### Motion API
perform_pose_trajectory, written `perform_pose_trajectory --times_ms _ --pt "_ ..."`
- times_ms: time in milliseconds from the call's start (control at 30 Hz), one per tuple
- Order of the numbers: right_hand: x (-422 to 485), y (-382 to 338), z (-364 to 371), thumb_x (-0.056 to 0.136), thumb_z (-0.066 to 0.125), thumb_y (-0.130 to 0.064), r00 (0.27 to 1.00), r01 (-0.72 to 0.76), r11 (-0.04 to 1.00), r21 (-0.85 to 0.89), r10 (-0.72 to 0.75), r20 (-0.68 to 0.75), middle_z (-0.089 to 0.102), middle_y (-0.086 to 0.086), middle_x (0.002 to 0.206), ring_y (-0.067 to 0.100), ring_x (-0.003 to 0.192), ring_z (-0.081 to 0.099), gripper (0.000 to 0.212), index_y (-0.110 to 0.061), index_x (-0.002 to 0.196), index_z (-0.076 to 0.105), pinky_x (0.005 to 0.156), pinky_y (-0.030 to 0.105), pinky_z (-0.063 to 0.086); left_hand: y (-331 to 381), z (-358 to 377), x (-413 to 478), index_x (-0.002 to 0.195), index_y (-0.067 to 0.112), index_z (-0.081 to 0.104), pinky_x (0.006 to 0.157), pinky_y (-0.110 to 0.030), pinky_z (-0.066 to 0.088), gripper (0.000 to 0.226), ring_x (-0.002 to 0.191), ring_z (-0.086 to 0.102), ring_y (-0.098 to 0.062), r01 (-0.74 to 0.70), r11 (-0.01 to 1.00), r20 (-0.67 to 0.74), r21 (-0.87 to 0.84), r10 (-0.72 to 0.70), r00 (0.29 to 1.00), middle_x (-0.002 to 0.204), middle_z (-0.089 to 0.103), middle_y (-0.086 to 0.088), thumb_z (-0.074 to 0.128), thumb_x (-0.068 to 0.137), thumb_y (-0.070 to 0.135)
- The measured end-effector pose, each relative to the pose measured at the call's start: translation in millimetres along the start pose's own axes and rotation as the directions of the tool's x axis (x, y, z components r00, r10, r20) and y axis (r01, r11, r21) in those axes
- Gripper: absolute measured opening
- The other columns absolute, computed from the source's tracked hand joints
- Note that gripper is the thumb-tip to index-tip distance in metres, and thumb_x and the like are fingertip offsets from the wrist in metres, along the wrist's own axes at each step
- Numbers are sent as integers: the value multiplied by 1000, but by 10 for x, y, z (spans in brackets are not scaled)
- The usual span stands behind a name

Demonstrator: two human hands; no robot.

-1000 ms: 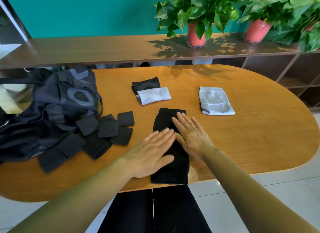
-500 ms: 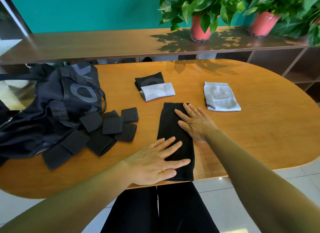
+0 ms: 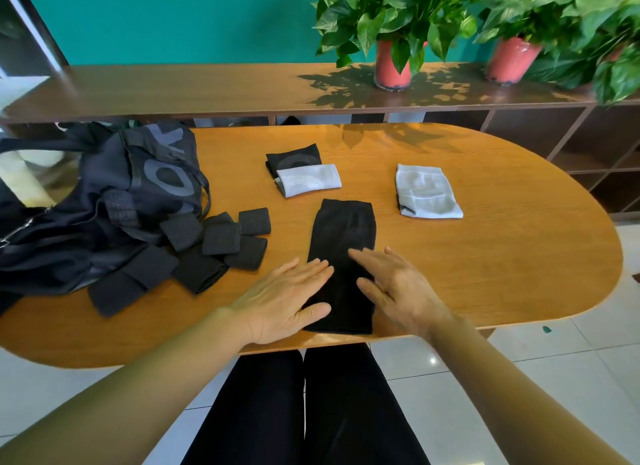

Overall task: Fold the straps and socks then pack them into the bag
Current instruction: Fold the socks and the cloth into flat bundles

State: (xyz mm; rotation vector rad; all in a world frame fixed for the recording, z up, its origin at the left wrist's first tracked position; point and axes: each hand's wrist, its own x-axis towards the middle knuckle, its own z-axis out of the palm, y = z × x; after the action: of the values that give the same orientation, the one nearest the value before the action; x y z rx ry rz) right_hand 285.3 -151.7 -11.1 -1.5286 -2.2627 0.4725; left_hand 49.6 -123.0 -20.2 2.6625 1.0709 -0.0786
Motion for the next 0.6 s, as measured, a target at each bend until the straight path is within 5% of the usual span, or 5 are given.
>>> perform_pose_trajectory --times_ms 100,233,367,533,600 --pt "-240 -33 79 92 40 -38 1000 4 1000 -1 -4 16 51 -5 140 7 134 37 50 -25 140 45 118 33 19 39 11 -47 154 23 2 120 -26 -5 73 145 -8 1 -4 1000 -16 15 4 1000 161 0 7 15 95 63" --pt "-411 -16 189 78 35 -51 994 -17 1000 -2 17 103 27 -11 154 -2 142 11 69 -28 142 41 119 27 5 89 65 -120 154 26 -2 120 -31 -7 90 145 -16 -3 6 998 7 57 -7 1000 161 -8 6 27 87 78" --pt "-459 -1 216 77 54 -49 990 39 990 -136 -20 138 15 -14 156 -1 144 1 75 -30 147 32 118 27 -2 102 136 -167 153 30 -3 119 -38 -10 104 146 -17 -10 8 985 18 174 -11 1000 160 -12 3 50 77 76" --pt "-412 -72 205 81 39 -69 999 20 993 -117 -15 44 37 -10 149 1 140 23 69 -29 136 50 119 30 6 207 90 -168 151 33 20 117 -38 -9 79 148 -3 -10 69 997 -68 36 -67 995 161 6 -1 48 85 68" --pt "-380 -89 206 87 42 -61 1000 -27 999 -43 27 -12 46 -12 142 -2 136 31 54 -29 129 57 119 28 8 226 65 -157 145 33 36 118 -39 -5 64 147 6 -6 112 990 -99 -86 -120 988 159 19 1 49 89 61"
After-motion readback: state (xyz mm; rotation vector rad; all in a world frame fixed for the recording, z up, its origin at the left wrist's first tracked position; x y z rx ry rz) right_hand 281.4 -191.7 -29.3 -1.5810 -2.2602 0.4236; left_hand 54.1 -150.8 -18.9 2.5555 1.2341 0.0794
